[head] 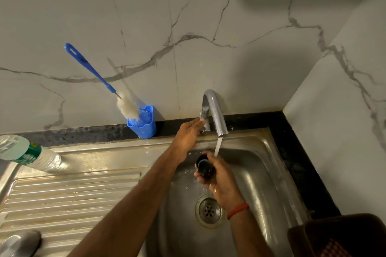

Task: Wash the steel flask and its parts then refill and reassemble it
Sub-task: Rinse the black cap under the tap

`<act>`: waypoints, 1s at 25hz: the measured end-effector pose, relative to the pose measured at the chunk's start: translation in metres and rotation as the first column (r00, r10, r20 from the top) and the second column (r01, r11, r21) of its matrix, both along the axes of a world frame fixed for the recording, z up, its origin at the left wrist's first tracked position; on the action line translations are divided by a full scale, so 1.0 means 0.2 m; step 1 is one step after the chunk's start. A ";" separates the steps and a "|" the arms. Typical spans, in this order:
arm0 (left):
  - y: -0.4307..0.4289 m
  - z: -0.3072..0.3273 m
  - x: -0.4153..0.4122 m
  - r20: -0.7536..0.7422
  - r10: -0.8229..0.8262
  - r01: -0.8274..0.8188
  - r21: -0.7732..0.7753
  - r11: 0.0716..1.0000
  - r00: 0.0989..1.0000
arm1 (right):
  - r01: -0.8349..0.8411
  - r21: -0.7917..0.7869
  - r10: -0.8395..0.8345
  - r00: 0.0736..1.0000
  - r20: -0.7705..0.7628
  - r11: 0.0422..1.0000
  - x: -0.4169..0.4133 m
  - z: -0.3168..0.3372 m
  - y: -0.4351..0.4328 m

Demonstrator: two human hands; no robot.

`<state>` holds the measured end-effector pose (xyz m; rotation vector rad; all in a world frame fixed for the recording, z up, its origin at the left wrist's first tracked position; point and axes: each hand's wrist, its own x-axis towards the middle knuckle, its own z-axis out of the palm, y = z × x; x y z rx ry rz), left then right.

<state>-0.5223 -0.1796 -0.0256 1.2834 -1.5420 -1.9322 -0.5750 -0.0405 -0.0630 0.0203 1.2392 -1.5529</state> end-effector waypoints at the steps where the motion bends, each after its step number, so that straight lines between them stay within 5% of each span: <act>1: 0.01 0.00 -0.01 0.007 -0.007 0.007 -0.006 1.000 1.000 | -0.003 -0.012 0.002 1.000 -0.023 1.000 0.00 -0.01 0.00; 8: 0.10 0.02 -0.09 -0.019 -0.142 0.141 -0.046 0.989 0.990 | -0.070 0.019 0.071 0.903 -0.424 0.997 -0.05 0.01 -0.05; 13: 0.14 0.06 -0.09 0.055 -0.279 0.282 -0.072 0.957 0.959 | -0.124 0.049 0.117 0.636 -0.763 0.991 -0.05 0.05 -0.03; 25: 0.30 0.16 0.12 0.042 -0.209 0.213 -0.174 0.962 0.977 | -0.196 0.168 0.224 0.312 -0.923 0.966 0.00 0.22 0.10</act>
